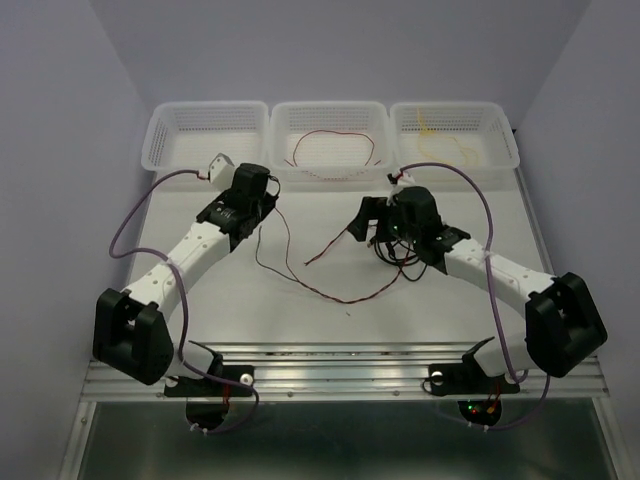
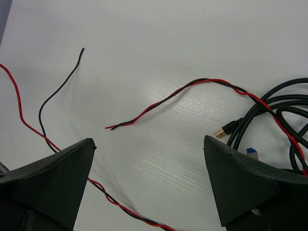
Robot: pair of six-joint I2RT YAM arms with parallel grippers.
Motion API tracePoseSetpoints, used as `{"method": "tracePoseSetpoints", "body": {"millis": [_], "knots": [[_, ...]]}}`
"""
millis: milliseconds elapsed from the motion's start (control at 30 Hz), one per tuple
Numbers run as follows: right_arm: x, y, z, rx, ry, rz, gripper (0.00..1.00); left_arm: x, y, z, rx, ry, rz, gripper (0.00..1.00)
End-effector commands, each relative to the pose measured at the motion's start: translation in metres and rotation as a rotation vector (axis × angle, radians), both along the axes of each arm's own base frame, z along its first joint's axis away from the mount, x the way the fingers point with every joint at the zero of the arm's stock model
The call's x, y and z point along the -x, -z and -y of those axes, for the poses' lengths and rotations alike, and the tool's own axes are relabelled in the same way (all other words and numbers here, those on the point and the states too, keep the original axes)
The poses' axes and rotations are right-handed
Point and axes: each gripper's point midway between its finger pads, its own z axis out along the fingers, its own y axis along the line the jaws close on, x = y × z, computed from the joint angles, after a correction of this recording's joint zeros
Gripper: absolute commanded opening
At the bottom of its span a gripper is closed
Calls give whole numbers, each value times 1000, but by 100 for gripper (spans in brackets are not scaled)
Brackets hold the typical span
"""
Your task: Untangle the cables
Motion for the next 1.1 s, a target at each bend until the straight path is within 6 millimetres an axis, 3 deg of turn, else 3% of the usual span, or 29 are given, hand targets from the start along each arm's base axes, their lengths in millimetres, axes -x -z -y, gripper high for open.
{"method": "tracePoseSetpoints", "body": {"millis": [0, 167, 400, 633, 767, 900, 1067], "knots": [[-10, -37, -34, -121, -82, 87, 100, 4, -48, 11, -50, 82, 168, 0], [-9, -37, -60, -131, -198, 113, 100, 19, -128, 29, -12, 221, 408, 0], [-20, -37, -94, -254, -253, 12, 100, 45, -199, 63, 0, 490, 628, 0], [-31, -46, -116, -337, -270, -57, 100, 79, -233, 96, 28, 757, 764, 0], [-45, -65, -122, -332, -275, 8, 100, 96, -246, 102, 44, 818, 814, 0], [-35, -70, -117, -288, -345, 94, 100, 95, -249, 94, 43, 763, 812, 0], [0, -79, -91, -201, -438, 288, 100, 87, -253, 86, 46, 689, 792, 0]]}}
